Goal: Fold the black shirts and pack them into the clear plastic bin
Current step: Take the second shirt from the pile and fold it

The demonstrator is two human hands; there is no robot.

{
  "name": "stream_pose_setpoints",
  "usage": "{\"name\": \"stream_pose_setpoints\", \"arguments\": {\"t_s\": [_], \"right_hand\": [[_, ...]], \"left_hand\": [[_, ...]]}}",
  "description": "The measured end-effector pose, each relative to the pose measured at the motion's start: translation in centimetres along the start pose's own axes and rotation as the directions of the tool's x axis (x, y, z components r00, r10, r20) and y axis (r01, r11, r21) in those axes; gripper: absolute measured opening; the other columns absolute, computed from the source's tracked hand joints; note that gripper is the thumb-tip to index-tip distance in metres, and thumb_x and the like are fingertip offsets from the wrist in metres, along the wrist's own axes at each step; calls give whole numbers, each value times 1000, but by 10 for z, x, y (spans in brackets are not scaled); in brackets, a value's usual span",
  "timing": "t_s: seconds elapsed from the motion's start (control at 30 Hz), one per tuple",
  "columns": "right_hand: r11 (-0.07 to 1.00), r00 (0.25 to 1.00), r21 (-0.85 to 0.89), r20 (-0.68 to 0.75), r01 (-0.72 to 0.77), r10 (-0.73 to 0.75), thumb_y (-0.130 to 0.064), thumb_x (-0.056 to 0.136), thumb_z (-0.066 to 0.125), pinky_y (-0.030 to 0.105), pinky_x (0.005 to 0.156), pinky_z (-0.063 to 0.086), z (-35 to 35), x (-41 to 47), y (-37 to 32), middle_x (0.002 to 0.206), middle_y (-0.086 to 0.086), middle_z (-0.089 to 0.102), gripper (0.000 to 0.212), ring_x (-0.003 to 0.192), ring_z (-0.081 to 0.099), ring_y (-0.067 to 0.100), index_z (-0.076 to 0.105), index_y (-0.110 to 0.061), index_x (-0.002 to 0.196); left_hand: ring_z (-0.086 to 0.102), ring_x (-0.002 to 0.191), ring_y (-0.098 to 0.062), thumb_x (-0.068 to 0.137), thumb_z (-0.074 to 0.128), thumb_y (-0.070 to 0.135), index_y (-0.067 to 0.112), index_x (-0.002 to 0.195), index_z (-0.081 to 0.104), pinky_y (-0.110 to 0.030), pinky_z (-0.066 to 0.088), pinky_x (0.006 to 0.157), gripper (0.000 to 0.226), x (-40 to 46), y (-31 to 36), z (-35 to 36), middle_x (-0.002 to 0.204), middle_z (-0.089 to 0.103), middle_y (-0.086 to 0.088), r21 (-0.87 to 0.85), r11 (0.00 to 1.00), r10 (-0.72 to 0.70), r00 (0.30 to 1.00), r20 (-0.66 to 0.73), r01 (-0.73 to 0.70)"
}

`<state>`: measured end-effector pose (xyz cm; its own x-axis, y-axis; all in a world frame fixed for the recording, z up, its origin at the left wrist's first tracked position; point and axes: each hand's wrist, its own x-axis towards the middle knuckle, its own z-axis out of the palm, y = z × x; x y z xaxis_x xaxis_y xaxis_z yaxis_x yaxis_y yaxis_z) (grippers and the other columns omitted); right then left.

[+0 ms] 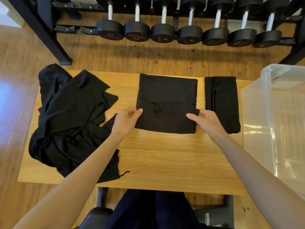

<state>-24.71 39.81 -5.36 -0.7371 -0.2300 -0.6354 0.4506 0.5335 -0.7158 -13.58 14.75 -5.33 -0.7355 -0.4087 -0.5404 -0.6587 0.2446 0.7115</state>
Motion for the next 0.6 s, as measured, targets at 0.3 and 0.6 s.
{"name": "stream_pose_setpoints", "arguments": {"t_s": [0.3,0.6], "right_hand": [[938,959,-315,-189,147,-213,-35,93,61,37,73,57,19,0,24,88,3,69,22,84,65,19,63,-14,95],[778,932,-623,-227,83,-281,-38,98,52,25,53,36,25,-5,34,72,-1,52,38,69,54,18,56,-5,116]], "left_hand": [[56,55,-18,101,45,40,14,84,56,-39,50,58,32,-6,-10,7,67,67,-8,230,972,80,989,-126,-49],[52,50,-16,102,40,38,14,96,58,-36,48,55,31,-21,-18,13,57,53,3,385,921,99,991,-90,-57]]}}
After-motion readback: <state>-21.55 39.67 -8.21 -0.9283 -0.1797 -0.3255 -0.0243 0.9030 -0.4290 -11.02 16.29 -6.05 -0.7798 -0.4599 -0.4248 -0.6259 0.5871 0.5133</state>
